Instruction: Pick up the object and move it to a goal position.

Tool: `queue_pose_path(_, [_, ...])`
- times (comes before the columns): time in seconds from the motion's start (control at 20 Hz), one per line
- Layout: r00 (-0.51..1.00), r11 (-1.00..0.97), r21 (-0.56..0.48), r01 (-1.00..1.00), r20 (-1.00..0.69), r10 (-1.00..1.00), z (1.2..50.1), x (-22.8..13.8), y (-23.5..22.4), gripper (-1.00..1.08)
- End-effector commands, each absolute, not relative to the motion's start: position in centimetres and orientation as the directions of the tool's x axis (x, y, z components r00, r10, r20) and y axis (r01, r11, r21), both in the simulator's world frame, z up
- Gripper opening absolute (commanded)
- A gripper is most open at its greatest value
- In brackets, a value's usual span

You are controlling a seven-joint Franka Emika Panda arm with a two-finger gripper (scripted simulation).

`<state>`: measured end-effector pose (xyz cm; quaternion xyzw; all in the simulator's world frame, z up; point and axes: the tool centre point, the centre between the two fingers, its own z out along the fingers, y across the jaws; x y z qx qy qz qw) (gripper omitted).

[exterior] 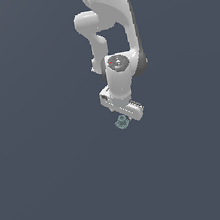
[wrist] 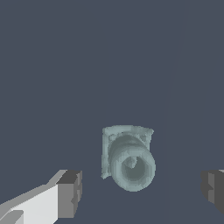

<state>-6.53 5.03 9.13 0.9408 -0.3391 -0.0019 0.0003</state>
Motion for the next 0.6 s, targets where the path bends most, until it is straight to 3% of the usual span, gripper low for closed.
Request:
queue_pose_path(0.0, [0.759,-0.759,0.001,-0.651,-0.001,-0.651,9.0,-6.7,5.2,1.00])
queue_pose_path(0.55, [0.755,-0.755,0.000,-0.655,0.000,-0.655,7.8,-6.8,5.3,1.00])
